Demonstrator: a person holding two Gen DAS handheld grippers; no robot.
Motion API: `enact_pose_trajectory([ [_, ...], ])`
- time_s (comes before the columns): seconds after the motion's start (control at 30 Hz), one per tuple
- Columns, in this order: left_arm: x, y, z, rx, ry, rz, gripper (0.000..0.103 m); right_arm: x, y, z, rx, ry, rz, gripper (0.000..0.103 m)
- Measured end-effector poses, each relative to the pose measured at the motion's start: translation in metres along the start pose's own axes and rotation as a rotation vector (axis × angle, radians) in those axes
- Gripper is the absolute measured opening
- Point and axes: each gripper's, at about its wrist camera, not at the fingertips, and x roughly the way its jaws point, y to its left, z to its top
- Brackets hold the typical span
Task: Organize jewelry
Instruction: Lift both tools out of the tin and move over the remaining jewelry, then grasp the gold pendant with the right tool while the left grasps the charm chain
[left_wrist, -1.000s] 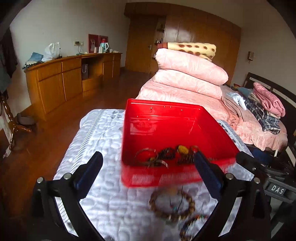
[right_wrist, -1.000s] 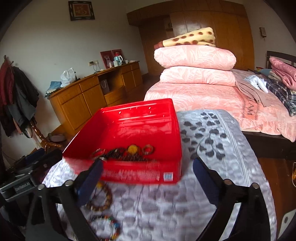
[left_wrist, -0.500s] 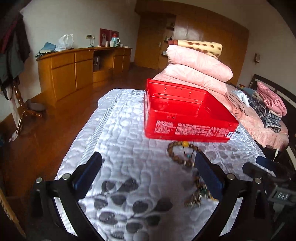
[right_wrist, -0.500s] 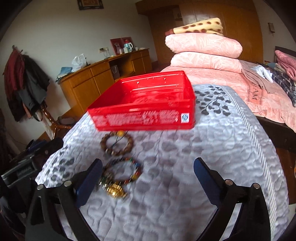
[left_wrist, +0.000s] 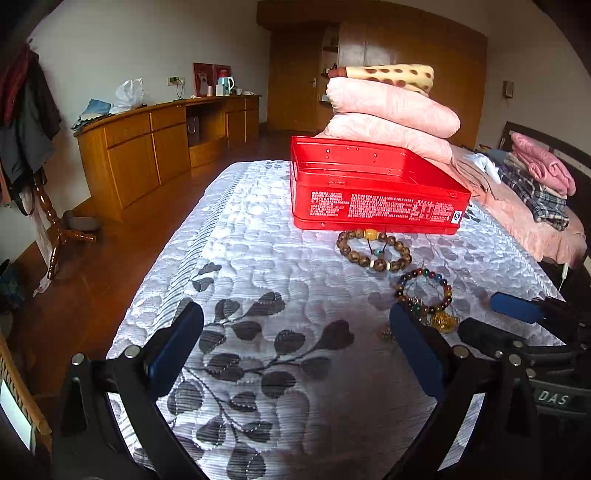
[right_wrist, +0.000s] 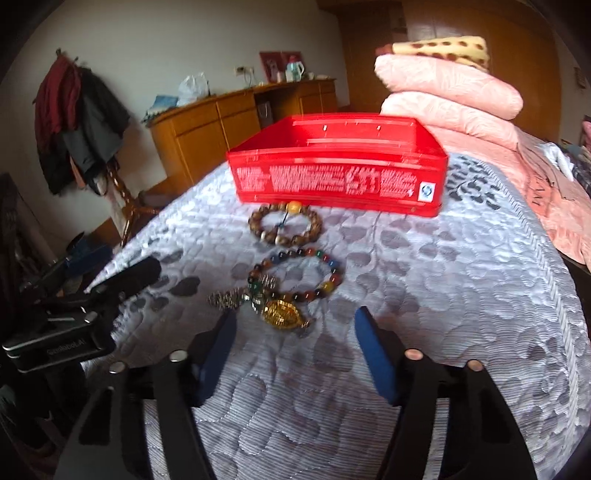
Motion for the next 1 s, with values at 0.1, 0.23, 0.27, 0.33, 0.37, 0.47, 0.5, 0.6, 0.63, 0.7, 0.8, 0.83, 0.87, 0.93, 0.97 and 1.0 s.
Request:
enact_pose_trajectory([
  [0.1,0.0,0.002,-0.001,-0.01,0.001,0.005,0.098,0.006,0.001,0.0,0.0,0.034,0.003,0.05],
  [0.23,0.001,0.003,-0.002,-0.015,0.001,0.002,0.098,0.012,0.002,0.001,0.003,0.062,0.0,0.049],
  [0.27,0.002,0.003,-0.002,-0.013,0.002,0.002,0.098,0.013,0.003,0.001,0.001,0.066,-0.001,0.049],
  [0.33,0.002,0.002,-0.002,-0.012,0.004,-0.001,0.098,0.016,0.004,0.002,-0.004,0.074,-0.001,0.046],
  [0.37,0.002,0.003,-0.001,-0.012,0.006,-0.004,0.098,0.017,0.005,0.003,-0.007,0.076,0.001,0.041],
  [0.47,0.002,0.004,-0.001,-0.016,0.005,-0.013,0.098,0.021,0.008,0.004,-0.019,0.087,0.004,0.036],
  [0.5,0.003,0.004,-0.001,-0.018,0.005,-0.016,0.098,0.022,0.009,0.005,-0.02,0.089,0.003,0.036],
  [0.6,0.004,0.006,-0.001,-0.026,0.011,-0.022,0.098,0.025,0.009,0.007,-0.024,0.093,0.003,0.036],
  [0.63,0.005,0.006,0.0,-0.028,0.014,-0.023,0.098,0.025,0.01,0.008,-0.027,0.093,0.003,0.036],
  [0.7,0.007,0.007,0.0,-0.029,0.019,-0.026,0.098,0.026,0.01,0.008,-0.03,0.092,0.001,0.032],
  [0.8,0.007,0.006,0.0,-0.027,0.019,-0.024,0.098,0.027,0.009,0.008,-0.026,0.092,-0.001,0.029],
  [0.83,0.007,0.006,0.0,-0.024,0.019,-0.023,0.098,0.027,0.008,0.008,-0.024,0.091,0.0,0.029],
  [0.87,0.008,0.005,0.0,-0.019,0.022,-0.022,0.098,0.026,0.009,0.008,-0.026,0.091,0.0,0.029],
  [0.93,0.008,0.003,0.0,-0.011,0.026,-0.02,0.098,0.026,0.009,0.008,-0.031,0.089,-0.003,0.028],
  [0.97,0.008,0.001,0.0,-0.004,0.03,-0.021,0.098,0.025,0.009,0.007,-0.032,0.088,-0.005,0.028],
  [1.0,0.009,-0.001,0.0,0.0,0.035,-0.025,0.098,0.023,0.008,0.007,-0.027,0.087,-0.007,0.028],
])
